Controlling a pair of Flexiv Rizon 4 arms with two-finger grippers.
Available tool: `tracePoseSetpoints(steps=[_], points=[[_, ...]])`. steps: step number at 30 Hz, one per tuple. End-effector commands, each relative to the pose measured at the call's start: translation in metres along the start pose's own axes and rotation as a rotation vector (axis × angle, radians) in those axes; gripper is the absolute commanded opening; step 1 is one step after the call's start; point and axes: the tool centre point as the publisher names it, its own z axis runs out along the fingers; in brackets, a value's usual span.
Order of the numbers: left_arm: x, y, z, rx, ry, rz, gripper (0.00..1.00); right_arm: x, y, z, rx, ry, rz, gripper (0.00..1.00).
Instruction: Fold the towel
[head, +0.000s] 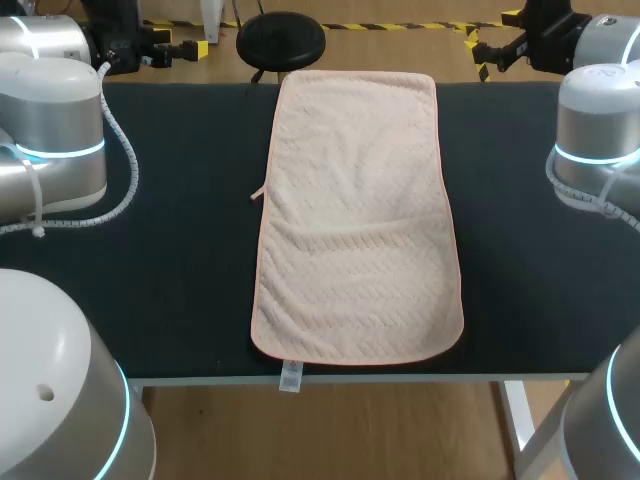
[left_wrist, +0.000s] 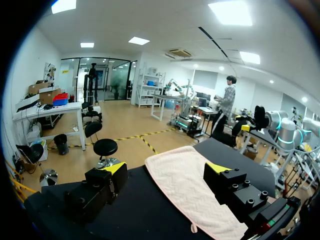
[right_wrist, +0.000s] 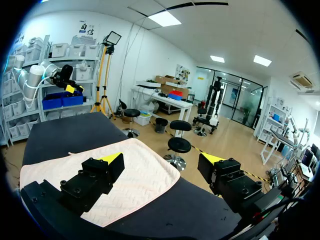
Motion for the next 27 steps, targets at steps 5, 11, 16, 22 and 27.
tracePoseSetpoints(steps=[5,11,16,22,27], points=[[0.0,0.001,0.0,0.004,-0.002,0.001,1.0,0.0,0.0,0.0,0.001,0.001,0.0,1.0],[0.0,0.001,0.0,0.004,-0.002,0.001,1.0,0.0,0.0,0.0,0.001,0.001,0.0,1.0],[0.0,0.001,0.0,0.004,-0.002,0.001,1.0,0.0,0.0,0.0,0.001,0.001,0.0,1.0],[0.0,0.001,0.0,0.004,-0.002,0.001,1.0,0.0,0.0,0.0,0.001,0.001,0.0,1.0],[0.003,-0.004,0.027,-0.33,0.027,0.311,1.0,0.011,0.005,0.012,0.218,0.12,-0.38,1.0]])
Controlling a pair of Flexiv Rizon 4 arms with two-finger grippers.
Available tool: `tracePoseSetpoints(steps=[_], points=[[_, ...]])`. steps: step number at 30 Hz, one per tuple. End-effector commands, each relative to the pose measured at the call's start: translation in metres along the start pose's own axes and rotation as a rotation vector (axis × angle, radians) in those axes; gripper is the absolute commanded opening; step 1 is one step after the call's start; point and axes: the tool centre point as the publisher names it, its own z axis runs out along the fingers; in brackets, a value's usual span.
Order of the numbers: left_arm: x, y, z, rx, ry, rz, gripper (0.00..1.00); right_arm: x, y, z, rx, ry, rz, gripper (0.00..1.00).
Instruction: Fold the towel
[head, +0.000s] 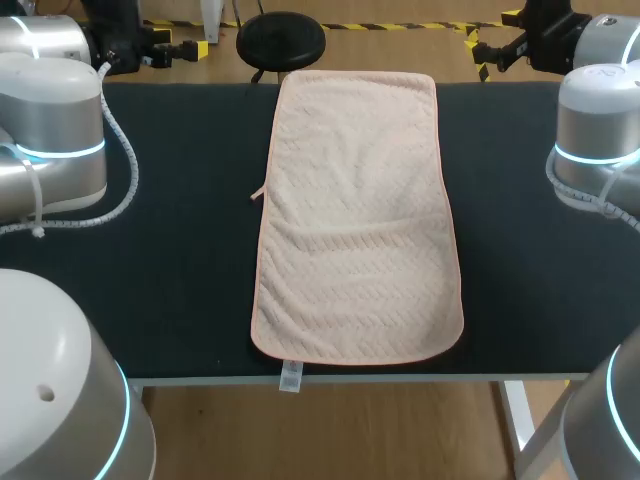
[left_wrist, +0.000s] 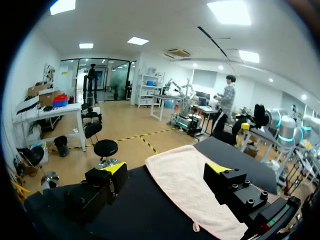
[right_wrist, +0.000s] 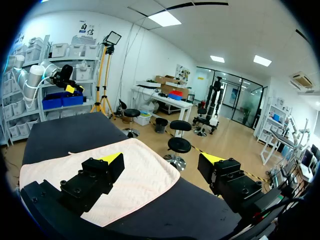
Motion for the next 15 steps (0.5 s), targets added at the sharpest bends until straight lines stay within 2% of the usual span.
tracePoseSetpoints(steps=[1,3,4,6,8,9,10,11,12,15], points=[[0.002,-0.009,0.029,-0.397,0.043,0.345,1.0,0.01,0.006,0.013,0.258,0.138,-0.433,1.0],[0.008,-0.011,0.037,-0.554,0.065,0.516,1.0,0.015,0.009,0.016,0.356,0.196,-0.598,1.0],[0.013,-0.011,0.04,-0.64,0.064,0.618,1.0,0.018,0.01,0.017,0.412,0.246,-0.72,1.0],[0.02,-0.009,0.044,-0.808,0.077,0.81,1.0,0.025,0.011,0.018,0.542,0.276,-0.945,1.0],[0.024,-0.005,0.047,-0.936,0.07,0.949,1.0,0.031,0.013,0.018,0.601,0.315,-1.131,1.0],[0.025,-0.004,0.047,-0.975,0.079,0.974,1.0,0.033,0.014,0.017,0.595,0.316,-1.159,1.0],[0.026,-0.003,0.047,-0.982,0.092,0.985,1.0,0.035,0.016,0.016,0.566,0.336,-1.129,1.0],[0.028,-0.004,0.044,-0.938,0.117,0.97,1.0,0.037,0.019,0.016,0.524,0.359,-1.097,1.0],[0.026,-0.008,0.041,-0.839,0.176,0.872,1.0,0.037,0.019,0.016,0.524,0.359,-1.097,1.0],[0.026,-0.008,0.041,-0.839,0.176,0.872,1.0,0.037,0.019,0.016,0.524,0.359,-1.097,1.0]])
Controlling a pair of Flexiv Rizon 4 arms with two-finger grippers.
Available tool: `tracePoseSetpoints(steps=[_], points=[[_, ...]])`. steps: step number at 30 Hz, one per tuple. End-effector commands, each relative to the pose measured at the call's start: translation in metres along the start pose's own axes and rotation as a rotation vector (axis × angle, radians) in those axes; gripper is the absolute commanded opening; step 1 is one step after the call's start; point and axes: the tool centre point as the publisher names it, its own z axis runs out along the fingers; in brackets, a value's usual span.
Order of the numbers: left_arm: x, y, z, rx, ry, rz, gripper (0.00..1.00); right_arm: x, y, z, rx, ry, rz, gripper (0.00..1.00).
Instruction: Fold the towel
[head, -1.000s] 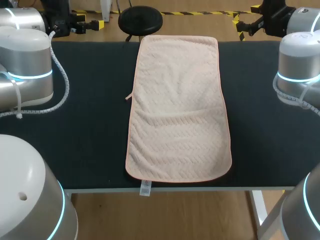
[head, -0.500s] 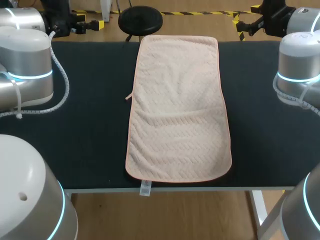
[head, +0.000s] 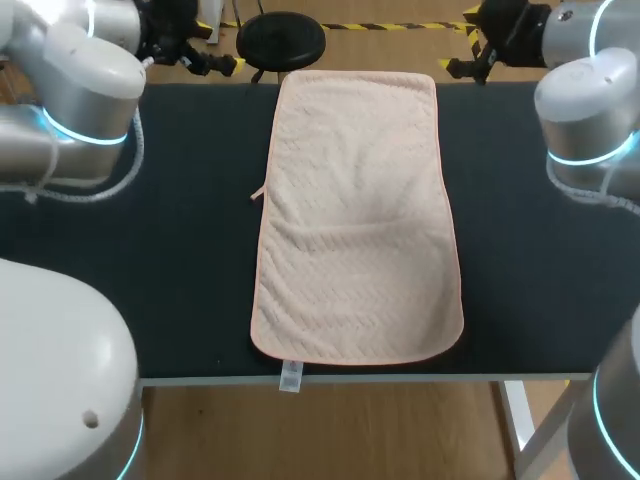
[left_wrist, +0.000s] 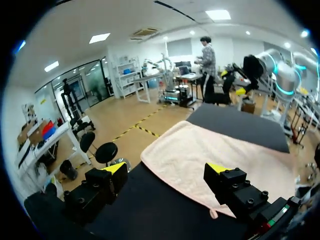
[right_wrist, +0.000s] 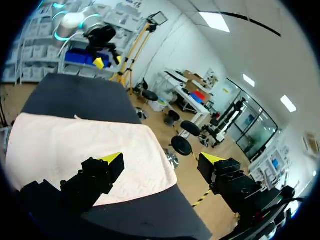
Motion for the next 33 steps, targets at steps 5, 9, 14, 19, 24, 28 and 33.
tracePoseSetpoints(steps=[5,9,14,19,24,28,33], points=[[-0.006,-0.005,-0.008,-0.6,0.181,0.523,1.0,-0.006,0.003,-0.005,0.378,0.296,-0.671,1.0],[-0.006,-0.005,-0.008,-0.6,0.181,0.523,1.0,-0.006,0.003,-0.005,0.378,0.296,-0.671,1.0],[0.005,0.0,0.01,-0.696,0.229,0.631,1.0,0.0,0.006,0.004,0.444,0.31,-0.663,1.0],[0.024,0.009,0.023,-0.675,0.285,0.671,1.0,0.023,0.011,0.014,0.571,0.336,-0.606,1.0],[0.035,0.022,0.033,-0.646,0.3,0.648,1.0,0.042,0.011,0.016,0.669,0.352,-0.576,1.0],[0.041,0.03,0.04,-0.642,0.298,0.643,1.0,0.054,0.003,0.016,0.783,0.402,-0.522,1.0],[0.052,0.035,0.051,-0.647,0.296,0.671,1.0,0.068,-0.011,0.015,0.82,0.387,-0.457,1.0]])
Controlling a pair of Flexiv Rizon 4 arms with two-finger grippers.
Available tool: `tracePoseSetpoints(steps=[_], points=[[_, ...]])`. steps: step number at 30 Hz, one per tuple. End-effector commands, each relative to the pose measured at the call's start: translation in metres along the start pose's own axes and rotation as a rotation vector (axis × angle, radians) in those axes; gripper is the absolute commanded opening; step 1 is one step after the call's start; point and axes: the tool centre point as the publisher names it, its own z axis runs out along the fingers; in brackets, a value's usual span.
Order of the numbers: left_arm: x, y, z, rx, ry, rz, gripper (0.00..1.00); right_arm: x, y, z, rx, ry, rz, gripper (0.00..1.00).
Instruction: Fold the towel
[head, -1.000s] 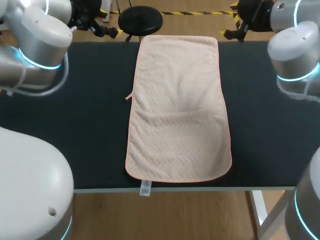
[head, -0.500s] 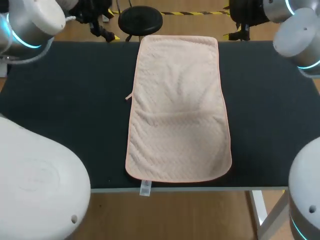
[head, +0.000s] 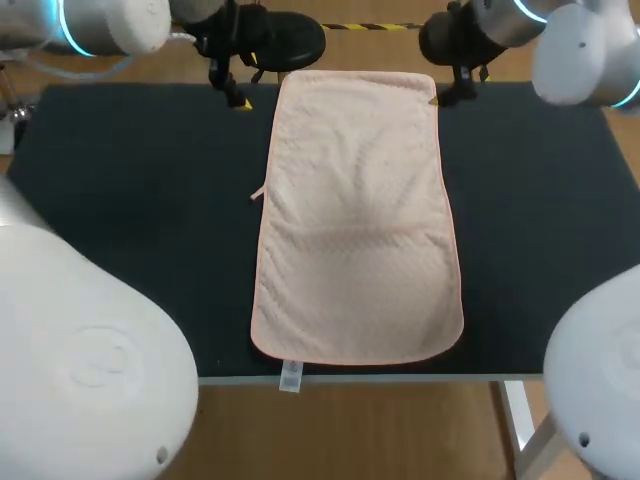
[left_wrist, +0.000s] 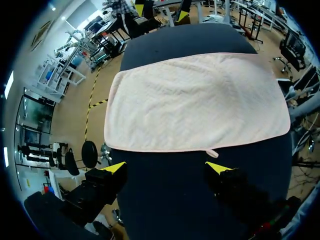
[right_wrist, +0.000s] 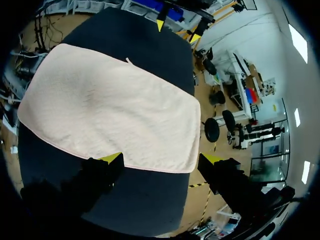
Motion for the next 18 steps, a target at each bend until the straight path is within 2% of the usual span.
tracePoseSetpoints(steps=[1,10,18], points=[[0.003,-0.009,0.013,-0.077,0.006,0.002,1.0,0.006,0.001,0.004,0.403,0.122,0.032,1.0],[0.016,-0.024,0.062,-0.04,0.052,-0.014,1.0,0.044,-0.016,0.048,0.36,0.213,0.071,1.0],[0.024,-0.039,0.1,-0.024,0.119,-0.021,1.0,0.062,-0.027,0.073,0.352,0.245,0.1,1.0]])
